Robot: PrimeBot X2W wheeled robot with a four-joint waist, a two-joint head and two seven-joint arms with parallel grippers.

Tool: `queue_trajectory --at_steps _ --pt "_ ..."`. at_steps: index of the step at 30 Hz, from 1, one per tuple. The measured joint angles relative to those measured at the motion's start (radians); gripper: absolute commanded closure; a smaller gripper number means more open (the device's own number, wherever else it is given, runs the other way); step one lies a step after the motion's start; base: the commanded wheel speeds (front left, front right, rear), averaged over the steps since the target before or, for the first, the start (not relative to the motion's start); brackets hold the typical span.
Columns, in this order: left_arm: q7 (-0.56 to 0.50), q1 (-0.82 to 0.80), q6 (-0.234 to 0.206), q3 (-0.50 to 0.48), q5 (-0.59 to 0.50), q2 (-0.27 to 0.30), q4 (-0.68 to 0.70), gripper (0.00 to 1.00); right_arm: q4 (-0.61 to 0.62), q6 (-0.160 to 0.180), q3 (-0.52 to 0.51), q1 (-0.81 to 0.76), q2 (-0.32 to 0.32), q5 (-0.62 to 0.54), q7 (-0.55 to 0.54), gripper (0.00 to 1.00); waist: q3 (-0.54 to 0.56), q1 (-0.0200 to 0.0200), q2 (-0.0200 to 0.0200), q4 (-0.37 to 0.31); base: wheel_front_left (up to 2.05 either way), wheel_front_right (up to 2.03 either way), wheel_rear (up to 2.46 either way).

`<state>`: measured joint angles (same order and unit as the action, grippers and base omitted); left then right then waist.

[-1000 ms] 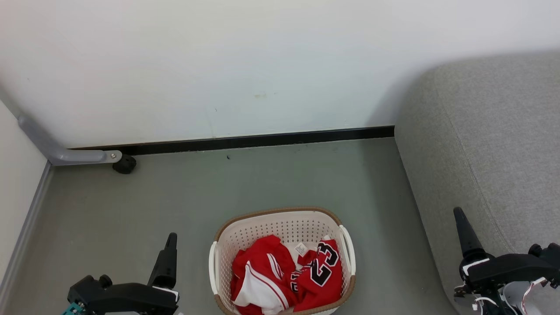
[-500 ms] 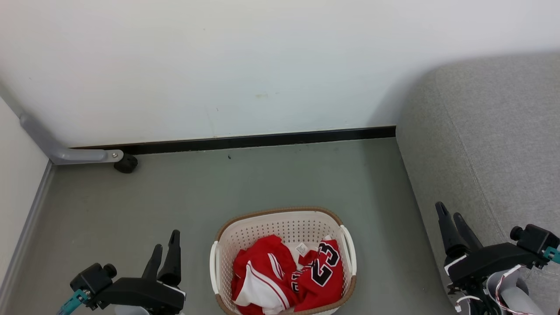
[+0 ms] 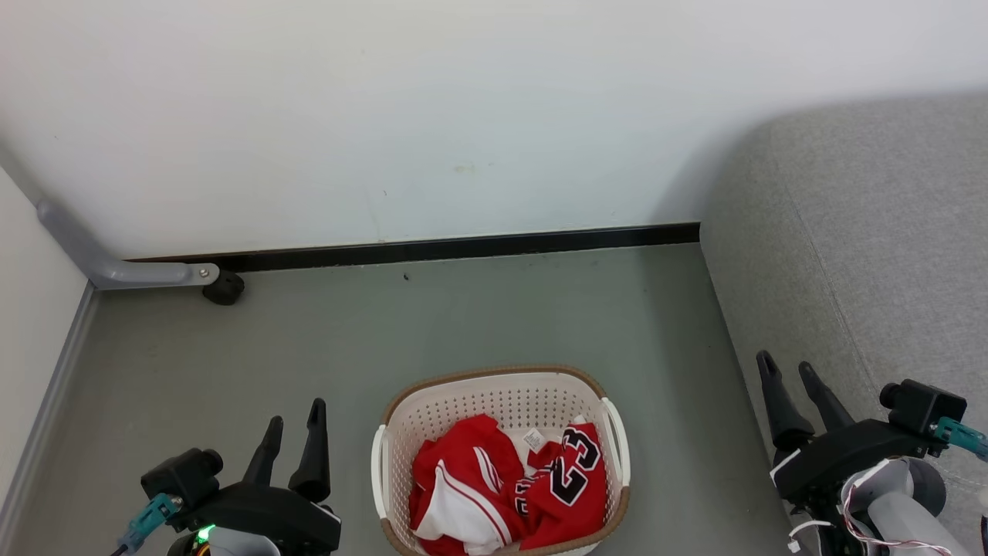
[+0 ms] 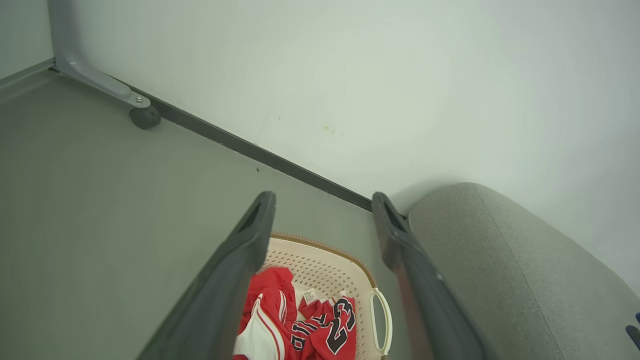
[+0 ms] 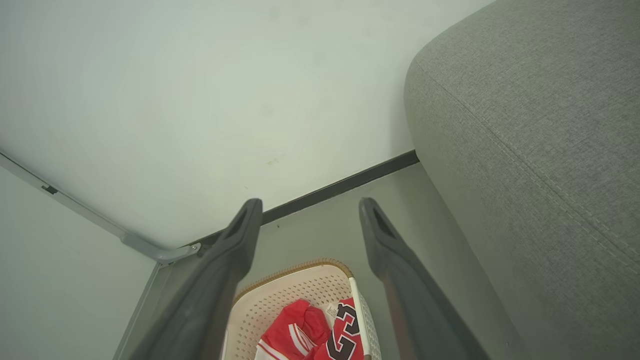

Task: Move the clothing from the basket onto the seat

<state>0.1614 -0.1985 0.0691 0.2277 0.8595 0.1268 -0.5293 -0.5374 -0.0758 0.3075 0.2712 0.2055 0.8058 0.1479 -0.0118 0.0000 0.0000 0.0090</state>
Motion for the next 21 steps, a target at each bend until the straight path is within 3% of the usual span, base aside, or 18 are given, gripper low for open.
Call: queue_trajectory --at_steps 21 --pt "0.067 -0.018 -0.026 0.003 -0.328 0.0 -0.013 0.0 -0.079 0.023 0.115 0.075 0.04 -0.245 0.079 0.0 0.004 0.0 0.0 -0.005 0.0 0.0 0.0"
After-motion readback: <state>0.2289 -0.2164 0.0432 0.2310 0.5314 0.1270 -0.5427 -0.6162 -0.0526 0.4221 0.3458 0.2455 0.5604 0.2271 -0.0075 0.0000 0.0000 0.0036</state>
